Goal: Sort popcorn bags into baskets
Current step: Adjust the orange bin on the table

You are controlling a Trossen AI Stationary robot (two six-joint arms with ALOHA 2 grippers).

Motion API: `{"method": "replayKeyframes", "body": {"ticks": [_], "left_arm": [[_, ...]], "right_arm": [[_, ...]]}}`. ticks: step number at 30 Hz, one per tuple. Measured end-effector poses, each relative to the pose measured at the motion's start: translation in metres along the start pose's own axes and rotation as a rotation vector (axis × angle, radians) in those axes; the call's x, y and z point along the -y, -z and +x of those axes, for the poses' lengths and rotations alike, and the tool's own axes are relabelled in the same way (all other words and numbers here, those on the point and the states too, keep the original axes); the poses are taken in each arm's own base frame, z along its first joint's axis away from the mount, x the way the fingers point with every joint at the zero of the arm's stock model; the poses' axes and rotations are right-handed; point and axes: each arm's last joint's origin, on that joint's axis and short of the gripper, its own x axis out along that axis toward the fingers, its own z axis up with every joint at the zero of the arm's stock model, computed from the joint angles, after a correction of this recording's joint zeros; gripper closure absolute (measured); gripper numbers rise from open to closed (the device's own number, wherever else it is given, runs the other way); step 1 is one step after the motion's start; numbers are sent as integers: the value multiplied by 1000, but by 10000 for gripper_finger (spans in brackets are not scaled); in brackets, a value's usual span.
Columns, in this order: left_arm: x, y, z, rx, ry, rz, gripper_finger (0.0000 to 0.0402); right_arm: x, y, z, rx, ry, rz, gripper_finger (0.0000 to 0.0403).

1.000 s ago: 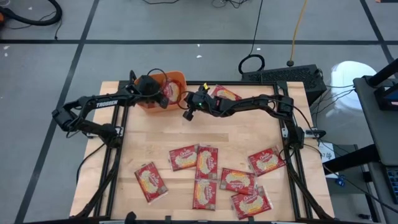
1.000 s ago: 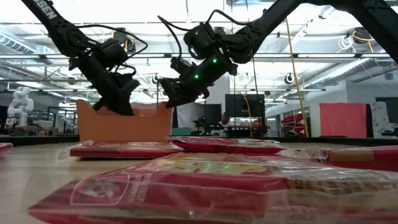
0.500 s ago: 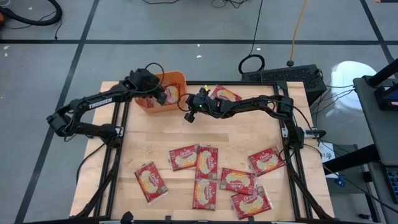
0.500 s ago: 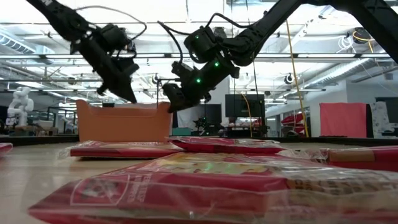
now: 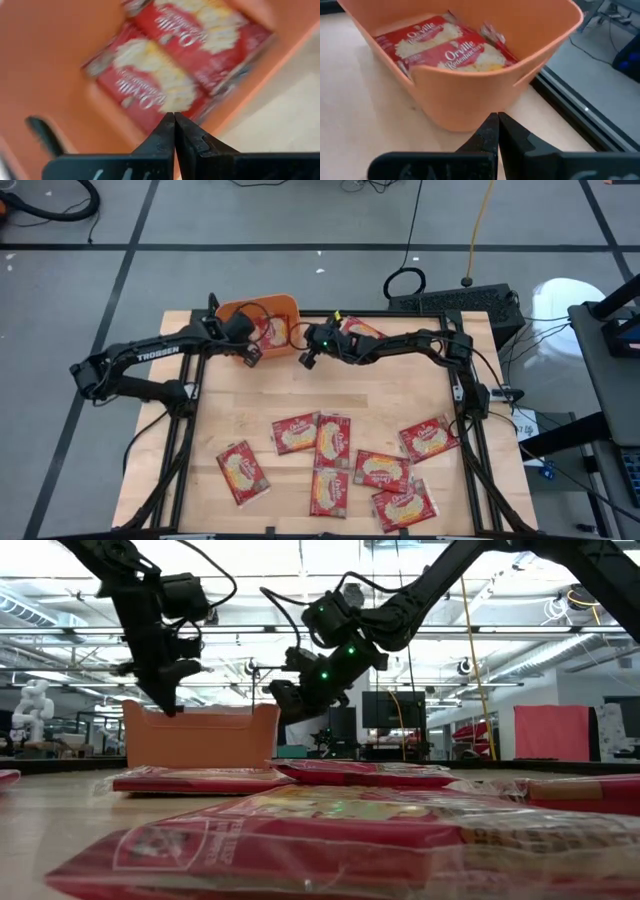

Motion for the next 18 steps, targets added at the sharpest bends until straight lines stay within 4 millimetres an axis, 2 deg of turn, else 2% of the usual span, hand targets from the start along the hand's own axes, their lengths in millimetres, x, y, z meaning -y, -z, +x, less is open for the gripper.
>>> {"method": "replayKeyframes", "body": {"ticks": [10,18], "left_arm": [[-14,12,2,-91,-284,-80,393],[-24,13,2,-76,-434,-111,393]], "right_arm": [[-2,-9,-1,87,-8,60,399],[-1,-10,-1,96,-2,84,358]]}}
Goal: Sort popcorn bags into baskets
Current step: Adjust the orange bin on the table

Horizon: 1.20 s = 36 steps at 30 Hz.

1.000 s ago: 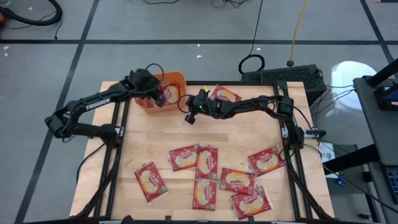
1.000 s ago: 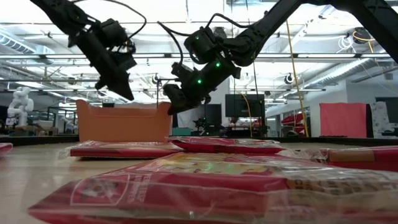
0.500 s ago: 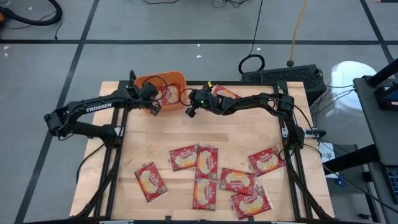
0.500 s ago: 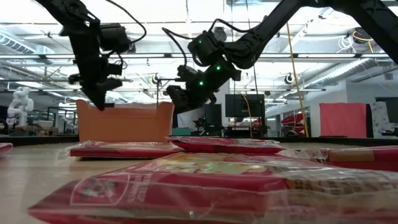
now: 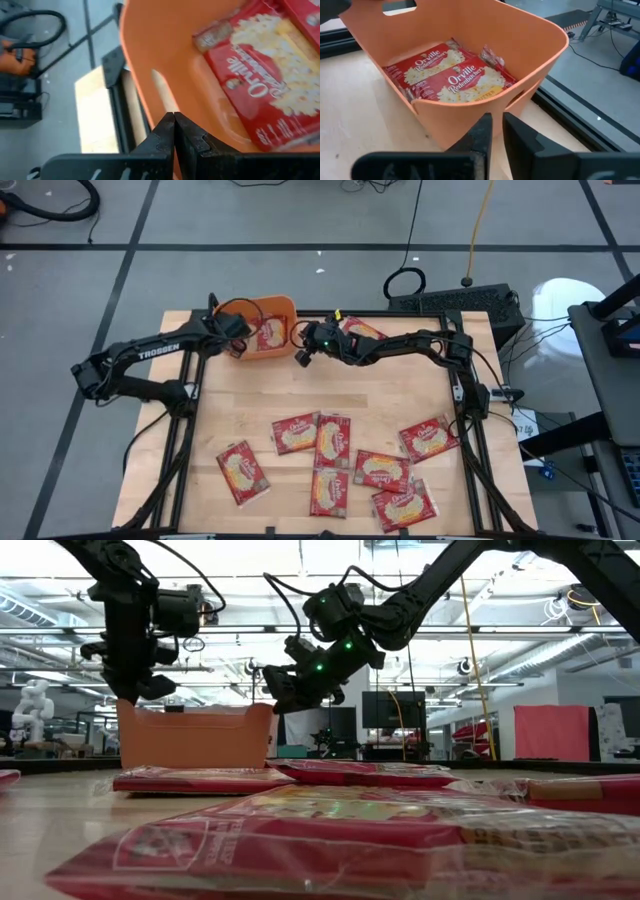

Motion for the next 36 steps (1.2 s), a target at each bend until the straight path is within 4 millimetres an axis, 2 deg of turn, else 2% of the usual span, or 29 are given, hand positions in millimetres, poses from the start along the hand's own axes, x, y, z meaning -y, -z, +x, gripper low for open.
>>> {"method": "replayKeyframes", "body": {"ticks": [5,8,13,18,22,36], "left_arm": [[-3,-3,-1,36,-30,-19,392],[-3,-5,-6,82,2,-16,392],[-4,-7,-35,272,110,-48,392],[-10,-4,-66,458,230,-80,392],[-14,0,-82,535,300,-105,392],[-1,7,-100,603,454,-73,392]], "right_arm": [[7,-1,2,-1,-3,3,350],[9,2,9,16,-79,24,361],[6,12,19,43,-144,49,397],[0,11,21,107,-183,63,397],[-2,13,24,150,-188,72,402],[-6,17,28,190,-205,125,402]]}}
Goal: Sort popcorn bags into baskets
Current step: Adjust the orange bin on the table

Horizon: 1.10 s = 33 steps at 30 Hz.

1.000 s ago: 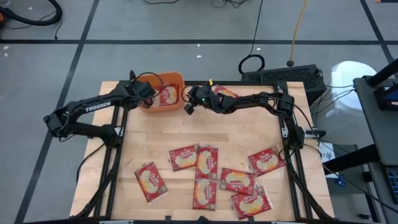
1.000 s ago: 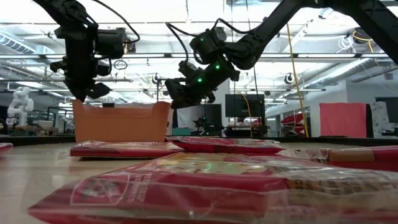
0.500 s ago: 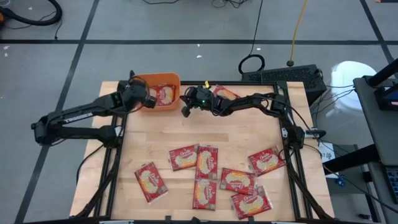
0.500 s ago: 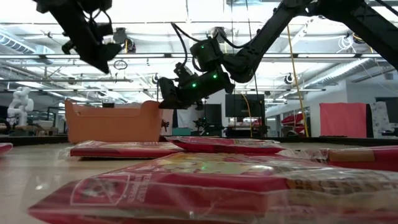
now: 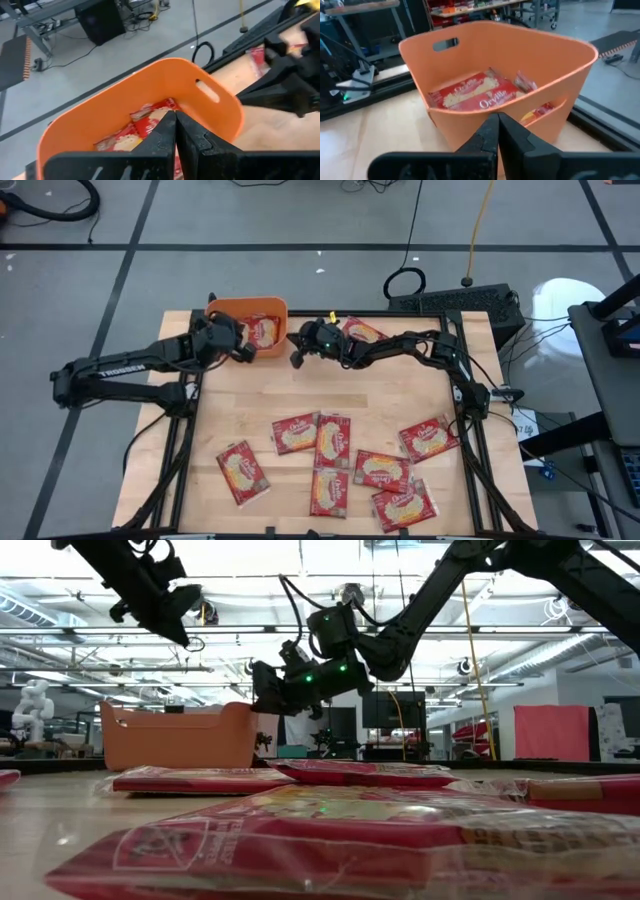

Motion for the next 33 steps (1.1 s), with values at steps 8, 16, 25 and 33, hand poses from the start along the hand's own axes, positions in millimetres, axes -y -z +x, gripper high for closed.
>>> {"method": "replayKeyframes", "body": {"ticks": [8,16,25,33], "left_arm": [[28,-3,11,-20,303,62,392],[72,20,47,-92,344,132,392],[108,41,80,-61,327,157,392],[111,57,103,-82,174,222,392]], "right_arm": [[-23,-25,-28,-209,-62,-45,403],[-64,-65,-128,-452,4,-124,403],[-88,-35,-235,-223,86,-28,403],[-82,10,-262,-107,107,106,403]]}}
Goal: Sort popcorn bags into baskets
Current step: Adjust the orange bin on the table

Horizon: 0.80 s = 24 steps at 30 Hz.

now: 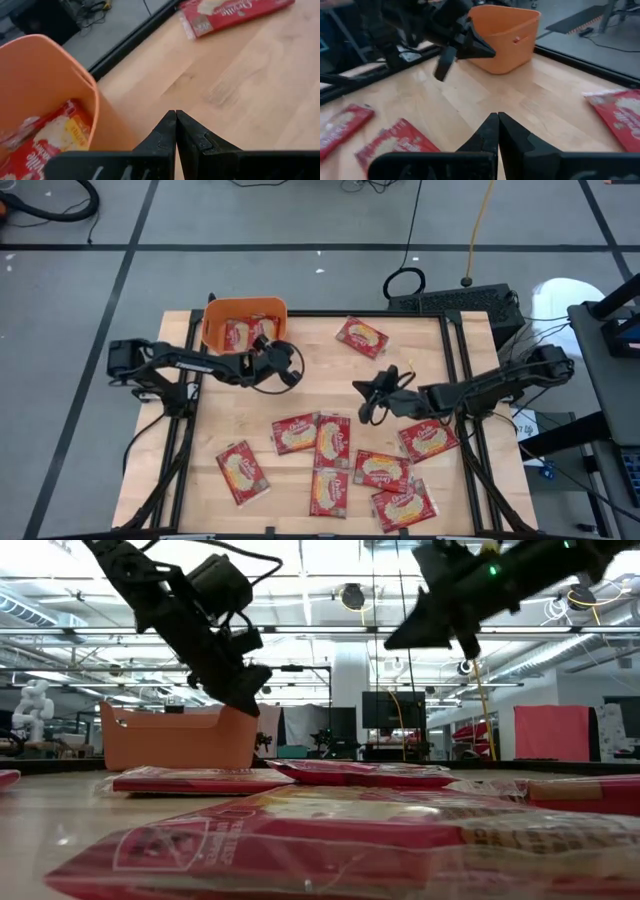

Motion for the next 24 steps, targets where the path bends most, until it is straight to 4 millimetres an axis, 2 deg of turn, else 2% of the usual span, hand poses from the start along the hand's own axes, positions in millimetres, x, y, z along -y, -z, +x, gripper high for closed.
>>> {"method": "replayKeyframes", "body": {"ticks": [5,15,20,24], "left_arm": [[0,3,5,-27,19,66,392],[-17,19,9,-197,-53,65,392],[-17,24,7,-239,-67,35,392],[-12,25,5,-250,-33,60,392]], "right_arm": [[6,6,1,6,26,22,403],[21,-1,12,13,104,-193,403],[25,-3,15,13,127,-221,403],[26,-4,16,19,128,-177,403]]}}
